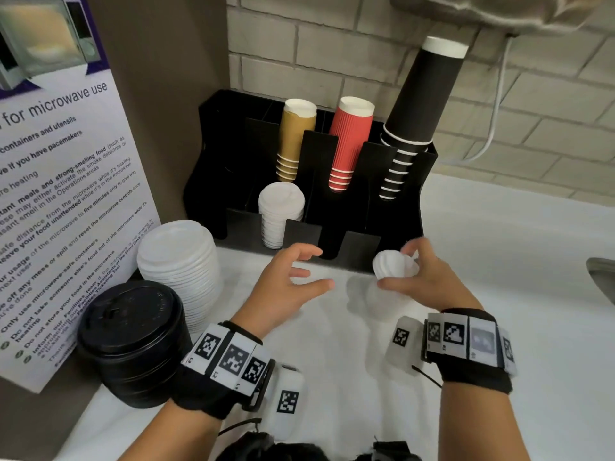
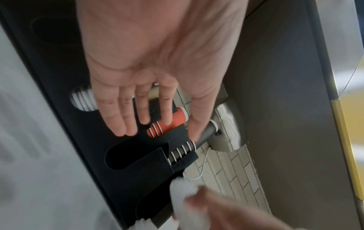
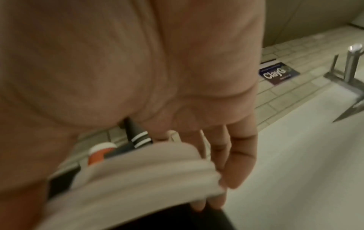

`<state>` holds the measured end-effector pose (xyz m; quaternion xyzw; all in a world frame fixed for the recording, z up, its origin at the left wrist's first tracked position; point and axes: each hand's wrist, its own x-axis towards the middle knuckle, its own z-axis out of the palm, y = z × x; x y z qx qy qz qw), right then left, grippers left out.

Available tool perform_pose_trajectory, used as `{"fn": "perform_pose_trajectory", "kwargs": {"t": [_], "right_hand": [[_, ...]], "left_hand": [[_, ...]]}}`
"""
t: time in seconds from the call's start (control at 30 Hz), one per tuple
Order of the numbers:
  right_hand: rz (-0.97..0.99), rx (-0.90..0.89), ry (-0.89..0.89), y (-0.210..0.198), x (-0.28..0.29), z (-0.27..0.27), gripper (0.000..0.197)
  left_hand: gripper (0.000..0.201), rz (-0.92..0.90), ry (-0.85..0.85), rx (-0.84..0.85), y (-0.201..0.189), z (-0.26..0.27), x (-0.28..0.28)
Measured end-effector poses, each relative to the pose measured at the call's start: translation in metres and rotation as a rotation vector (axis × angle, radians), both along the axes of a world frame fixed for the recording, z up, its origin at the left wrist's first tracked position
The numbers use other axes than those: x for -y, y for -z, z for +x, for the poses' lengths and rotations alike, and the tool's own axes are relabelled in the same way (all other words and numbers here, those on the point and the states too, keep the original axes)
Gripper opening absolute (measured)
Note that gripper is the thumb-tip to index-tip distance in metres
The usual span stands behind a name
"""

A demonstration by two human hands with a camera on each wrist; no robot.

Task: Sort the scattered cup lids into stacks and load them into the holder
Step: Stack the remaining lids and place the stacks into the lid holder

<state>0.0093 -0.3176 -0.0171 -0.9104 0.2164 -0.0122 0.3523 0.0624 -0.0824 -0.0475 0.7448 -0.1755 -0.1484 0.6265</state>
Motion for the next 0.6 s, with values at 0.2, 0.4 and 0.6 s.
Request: {"fn": "perform_pose_trajectory", "kwargs": {"t": [0.2,0.4,0.6], "right_hand": [[0.372,0.099,-0.391,-0.036,-0.048,0.005,0.07],[0.456,0.147,-0.494,-0.041,-0.058,0.005,0.058],[0.469,0.194,-0.496,-0.042,-0.058,0.007,0.057]], "left_hand": [[0.097,-0.188,0.158,-0.004,-0.007,-0.006,0.012],[0.088,-0.264,0.16,0.052,-0.008,-0.003,0.006],[0.084,-0.266,0.173,0.027,-0.006,-0.001,0.005]]}}
